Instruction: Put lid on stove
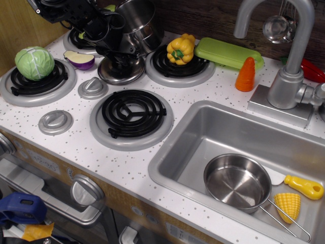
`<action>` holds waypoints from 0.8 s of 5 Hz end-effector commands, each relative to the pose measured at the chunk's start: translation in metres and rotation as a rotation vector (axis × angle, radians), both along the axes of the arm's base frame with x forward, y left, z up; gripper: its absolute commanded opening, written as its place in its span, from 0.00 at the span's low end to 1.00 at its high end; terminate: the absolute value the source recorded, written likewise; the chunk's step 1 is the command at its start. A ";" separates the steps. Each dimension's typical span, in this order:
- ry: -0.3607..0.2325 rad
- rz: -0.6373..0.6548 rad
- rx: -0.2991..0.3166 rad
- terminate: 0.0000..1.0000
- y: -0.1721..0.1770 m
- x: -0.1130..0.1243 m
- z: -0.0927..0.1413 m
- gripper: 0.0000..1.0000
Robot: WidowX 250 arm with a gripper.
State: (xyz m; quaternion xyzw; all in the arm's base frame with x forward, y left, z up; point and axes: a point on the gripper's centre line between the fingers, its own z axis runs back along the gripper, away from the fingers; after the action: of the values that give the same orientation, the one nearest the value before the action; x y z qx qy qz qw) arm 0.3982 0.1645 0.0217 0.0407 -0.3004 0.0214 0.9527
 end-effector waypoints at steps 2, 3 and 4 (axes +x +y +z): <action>0.026 0.021 0.085 0.00 -0.003 -0.007 0.063 0.00; 0.041 0.073 0.136 0.00 -0.017 -0.017 0.074 0.00; 0.058 0.115 0.133 0.00 -0.027 -0.030 0.080 0.00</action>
State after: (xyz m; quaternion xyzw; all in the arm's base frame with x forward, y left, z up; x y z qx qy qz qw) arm 0.3542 0.1265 0.0781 0.1019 -0.2335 0.0909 0.9627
